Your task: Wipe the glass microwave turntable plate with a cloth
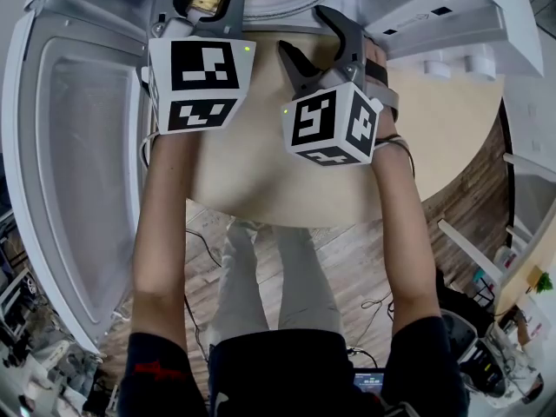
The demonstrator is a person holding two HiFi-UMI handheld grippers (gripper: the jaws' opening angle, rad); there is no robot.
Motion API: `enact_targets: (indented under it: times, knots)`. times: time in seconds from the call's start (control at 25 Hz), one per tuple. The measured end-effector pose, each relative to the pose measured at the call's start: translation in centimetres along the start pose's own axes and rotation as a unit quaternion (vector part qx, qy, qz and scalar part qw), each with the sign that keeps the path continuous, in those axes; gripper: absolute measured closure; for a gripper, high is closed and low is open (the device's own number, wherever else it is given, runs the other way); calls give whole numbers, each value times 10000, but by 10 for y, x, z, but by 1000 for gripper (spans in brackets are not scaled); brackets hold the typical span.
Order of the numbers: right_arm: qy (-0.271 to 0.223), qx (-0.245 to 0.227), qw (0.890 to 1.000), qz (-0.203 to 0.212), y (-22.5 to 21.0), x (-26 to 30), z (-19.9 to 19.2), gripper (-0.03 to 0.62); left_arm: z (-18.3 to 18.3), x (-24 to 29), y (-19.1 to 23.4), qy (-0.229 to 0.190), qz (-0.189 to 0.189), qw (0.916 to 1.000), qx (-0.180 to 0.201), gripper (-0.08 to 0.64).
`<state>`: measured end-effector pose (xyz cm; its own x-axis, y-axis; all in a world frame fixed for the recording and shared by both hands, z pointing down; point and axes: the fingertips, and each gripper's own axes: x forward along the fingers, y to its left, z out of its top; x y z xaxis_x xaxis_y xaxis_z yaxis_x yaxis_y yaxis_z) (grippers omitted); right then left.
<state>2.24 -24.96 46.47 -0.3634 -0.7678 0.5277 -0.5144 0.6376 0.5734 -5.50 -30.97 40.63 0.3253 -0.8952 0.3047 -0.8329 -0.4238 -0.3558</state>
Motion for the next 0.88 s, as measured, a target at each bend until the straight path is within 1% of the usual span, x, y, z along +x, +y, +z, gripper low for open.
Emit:
enact_targets:
  times: [0.2,0.28,0.4,0.52,0.68,0.88]
  knots:
    - [4,0,10000,7,0,0,0,305,3,4,-4,-5,-105,9999,16,428]
    - [9,-3,10000,7,0,0,0,307,4,5,-8,-25,-222,9997,37,428]
    - [3,-3,10000,4,0,0,0,305,10,6,-18,-142,-493,9987,55,428]
    - [0,1,10000,8,0,0,0,305,13,7,-26,-148,-595,9979,204,428]
    - [8,2,10000,7,0,0,0,307,14,7,-29,-130,-692,9972,250,428]
    - [8,0,10000,0,0,1,0,307,15,6,-43,-189,-892,9942,569,428]
